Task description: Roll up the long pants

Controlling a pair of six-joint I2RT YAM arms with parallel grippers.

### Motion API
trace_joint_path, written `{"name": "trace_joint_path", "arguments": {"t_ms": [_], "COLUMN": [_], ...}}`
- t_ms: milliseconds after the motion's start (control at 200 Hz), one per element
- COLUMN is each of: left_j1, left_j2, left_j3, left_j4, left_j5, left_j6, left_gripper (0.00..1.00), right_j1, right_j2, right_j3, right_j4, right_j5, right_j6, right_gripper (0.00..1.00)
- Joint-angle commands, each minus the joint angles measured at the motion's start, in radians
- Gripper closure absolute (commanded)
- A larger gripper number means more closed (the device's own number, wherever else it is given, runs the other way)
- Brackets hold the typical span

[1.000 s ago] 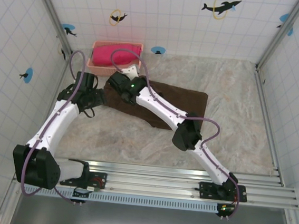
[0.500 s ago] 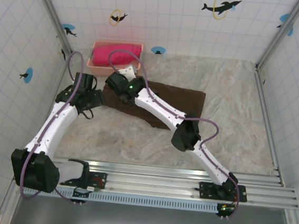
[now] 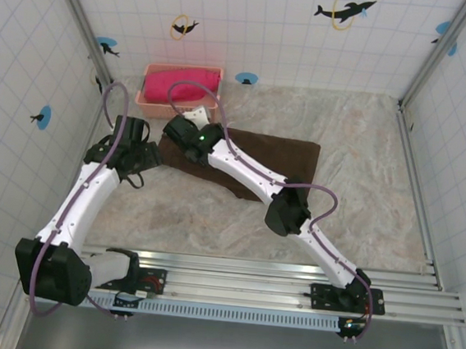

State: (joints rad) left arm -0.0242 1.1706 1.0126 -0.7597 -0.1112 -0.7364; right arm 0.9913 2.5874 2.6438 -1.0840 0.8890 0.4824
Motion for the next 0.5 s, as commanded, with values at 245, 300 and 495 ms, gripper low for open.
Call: {"name": "trace_joint_path", "arguments": {"t_ms": [245,300,495], "left_j1": [0.007,0.006,0.007], "left_j2": [-0.031,-0.033,-0.033], "left_j3": [0.002,0.004,0.014], "left_j4": [-0.055,-0.062,-0.072], "left_j5": [-0.013,-0.013,-0.011], "left_j6": [0.0,0.002,0.009], "left_gripper": [0.18,0.18,0.18], "right_j1": [-0.03,-0.042,-0.06], "right_j2": [0.028,0.025,0.026], "right_j3": [0.041,0.042,0.044], "right_j4": [0.065,0.076,0.135], "right_j5": [0.011,0.004,-0.033], "right_j6": [0.03,0.031,0.004], "right_gripper": [1.0,1.0,1.0]}}
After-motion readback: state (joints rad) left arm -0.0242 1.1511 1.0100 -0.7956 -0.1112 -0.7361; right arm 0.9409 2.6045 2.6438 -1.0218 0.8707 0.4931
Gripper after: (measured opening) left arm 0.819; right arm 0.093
